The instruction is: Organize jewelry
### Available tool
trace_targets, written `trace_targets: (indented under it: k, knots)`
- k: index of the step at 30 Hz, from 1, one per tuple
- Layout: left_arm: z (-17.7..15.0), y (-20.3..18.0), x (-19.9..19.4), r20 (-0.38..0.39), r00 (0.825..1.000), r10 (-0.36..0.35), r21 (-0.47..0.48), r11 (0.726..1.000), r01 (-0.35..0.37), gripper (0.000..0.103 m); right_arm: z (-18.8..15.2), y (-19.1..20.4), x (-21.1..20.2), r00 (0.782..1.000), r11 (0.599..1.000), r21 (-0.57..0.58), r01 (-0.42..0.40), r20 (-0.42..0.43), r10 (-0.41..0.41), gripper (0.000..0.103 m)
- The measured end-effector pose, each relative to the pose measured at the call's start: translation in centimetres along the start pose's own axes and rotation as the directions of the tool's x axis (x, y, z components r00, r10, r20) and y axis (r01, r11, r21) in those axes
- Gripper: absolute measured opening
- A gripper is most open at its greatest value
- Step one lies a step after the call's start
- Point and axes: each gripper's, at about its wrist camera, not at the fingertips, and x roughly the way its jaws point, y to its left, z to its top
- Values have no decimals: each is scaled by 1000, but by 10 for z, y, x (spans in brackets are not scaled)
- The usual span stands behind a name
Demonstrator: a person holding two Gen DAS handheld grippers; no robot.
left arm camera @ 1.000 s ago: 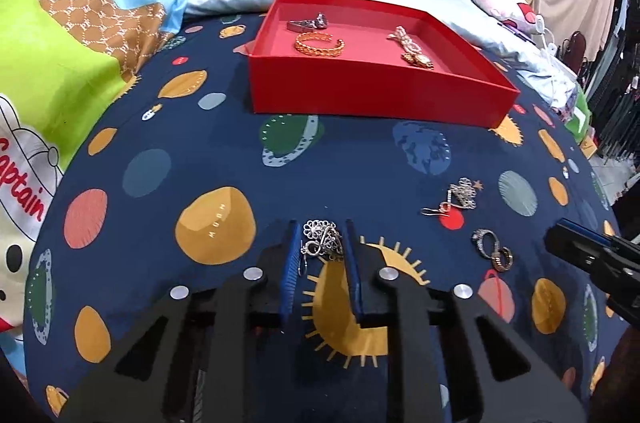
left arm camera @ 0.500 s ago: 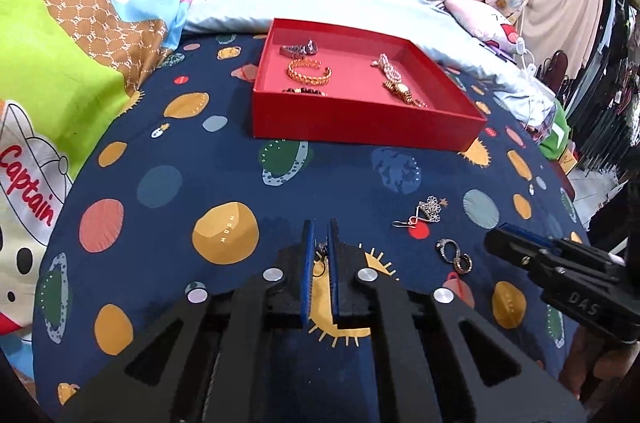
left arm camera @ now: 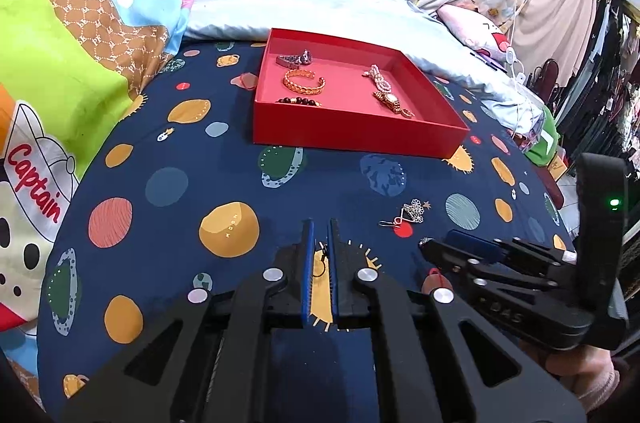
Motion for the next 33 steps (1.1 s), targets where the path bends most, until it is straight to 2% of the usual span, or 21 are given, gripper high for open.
trace_targets:
  k: [4, 6, 15, 22, 33]
  knots:
    - [0, 1, 3, -8, 1000, -1, -6, 1000, 1, 6, 1, 5, 5, 999, 998, -44, 35, 9, -35, 30]
    - [0, 1, 5, -13, 1000, -4, -9, 1000, 4, 6, 2, 6, 7, 998, 996, -63, 63, 14, -62, 18]
    - [2, -1, 6, -11, 1000, -13, -8, 1000, 13, 6, 10, -5, -2, 998, 999, -23, 50, 49, -49, 18]
    - [11, -5, -6, 17, 999, -31, -6, 1000, 31, 6, 28, -27, -44, 988, 998, 32, 56, 145, -61, 18]
    - [34, -21, -20, 65, 995, -70, 17, 997, 69, 6, 33, -26, -73, 979, 999, 35, 17, 202, -24, 18]
